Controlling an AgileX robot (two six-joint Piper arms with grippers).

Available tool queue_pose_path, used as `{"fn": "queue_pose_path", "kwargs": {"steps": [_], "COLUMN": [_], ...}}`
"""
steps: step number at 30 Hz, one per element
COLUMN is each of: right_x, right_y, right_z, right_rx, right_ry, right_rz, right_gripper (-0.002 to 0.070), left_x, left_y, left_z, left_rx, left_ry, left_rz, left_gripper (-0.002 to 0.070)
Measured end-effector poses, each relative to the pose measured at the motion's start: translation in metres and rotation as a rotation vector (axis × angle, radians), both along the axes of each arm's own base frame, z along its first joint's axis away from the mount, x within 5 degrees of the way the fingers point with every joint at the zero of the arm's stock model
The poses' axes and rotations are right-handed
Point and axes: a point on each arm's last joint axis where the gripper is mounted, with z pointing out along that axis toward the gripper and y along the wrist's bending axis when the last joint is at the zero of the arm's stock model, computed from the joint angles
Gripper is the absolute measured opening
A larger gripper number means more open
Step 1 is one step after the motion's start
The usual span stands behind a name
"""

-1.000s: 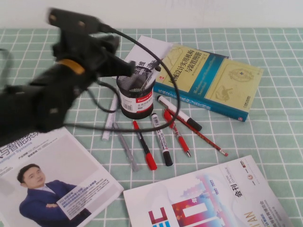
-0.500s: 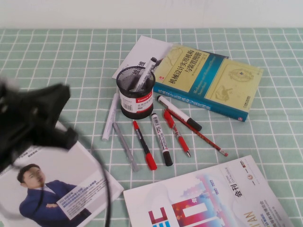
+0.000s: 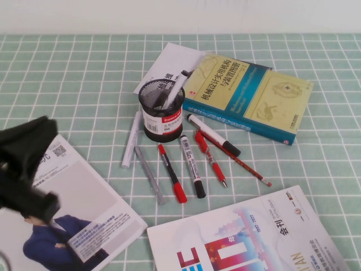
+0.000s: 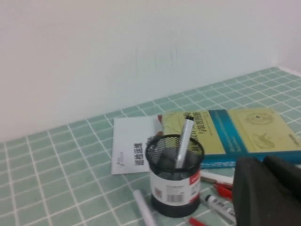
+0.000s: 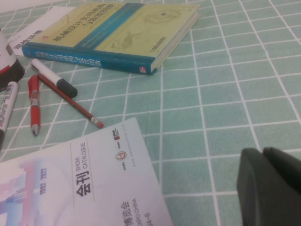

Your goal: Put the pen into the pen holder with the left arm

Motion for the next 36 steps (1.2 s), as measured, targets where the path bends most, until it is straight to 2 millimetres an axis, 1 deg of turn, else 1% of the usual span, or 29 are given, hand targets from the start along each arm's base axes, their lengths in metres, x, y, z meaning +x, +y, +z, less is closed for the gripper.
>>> {"fn": "queue_pose_path", "kwargs": {"steps": [2, 4, 5, 6, 9, 12, 15, 18, 19, 25, 33, 36], "right_x": [0.0, 0.0, 0.0, 0.0, 0.0, 0.0, 0.0, 0.0, 0.0, 0.0, 0.0, 0.0], "right_y": [0.0, 0.0, 0.0, 0.0, 0.0, 0.0, 0.0, 0.0, 0.0, 0.0, 0.0, 0.0], "right_z": [0.0, 0.0, 0.0, 0.0, 0.0, 0.0, 0.0, 0.0, 0.0, 0.0, 0.0, 0.0], "right_rx": [0.0, 0.0, 0.0, 0.0, 0.0, 0.0, 0.0, 0.0, 0.0, 0.0, 0.0, 0.0], "right_ry": [0.0, 0.0, 0.0, 0.0, 0.0, 0.0, 0.0, 0.0, 0.0, 0.0, 0.0, 0.0], "right_rz": [0.0, 0.0, 0.0, 0.0, 0.0, 0.0, 0.0, 0.0, 0.0, 0.0, 0.0, 0.0], "right_gripper": [-0.002, -0.002, -0.002, -0.002, -0.002, -0.002, -0.002, -0.002, -0.002, -0.002, -0.002, -0.002], "left_x": [-0.006, -0.012, -0.016, -0.019, -0.035, -0.051, -0.062, -0.067, -0.068, -0.069, -0.073, -0.073], "left_y": [0.006, 0.016, 0.022, 0.028, 0.048, 0.061, 0.068, 0.071, 0.071, 0.069, 0.066, 0.066], "left_z": [-0.005, -0.012, -0.019, -0.022, -0.038, -0.06, -0.083, -0.103, -0.107, -0.12, -0.146, -0.147], "left_rx": [0.016, 0.009, 0.0, -0.012, -0.05, -0.095, -0.15, -0.186, -0.196, -0.187, -0.07, -0.057], "left_ry": [-0.022, -0.034, -0.028, -0.035, -0.072, -0.1, -0.134, -0.145, -0.144, -0.035, 0.231, 0.244], "left_rz": [0.012, 0.057, 0.093, 0.124, 0.252, 0.363, 0.45, 0.481, 0.482, 0.471, 0.453, 0.453], "left_gripper": [0.0, 0.0, 0.0, 0.0, 0.0, 0.0, 0.0, 0.0, 0.0, 0.0, 0.0, 0.0]}}
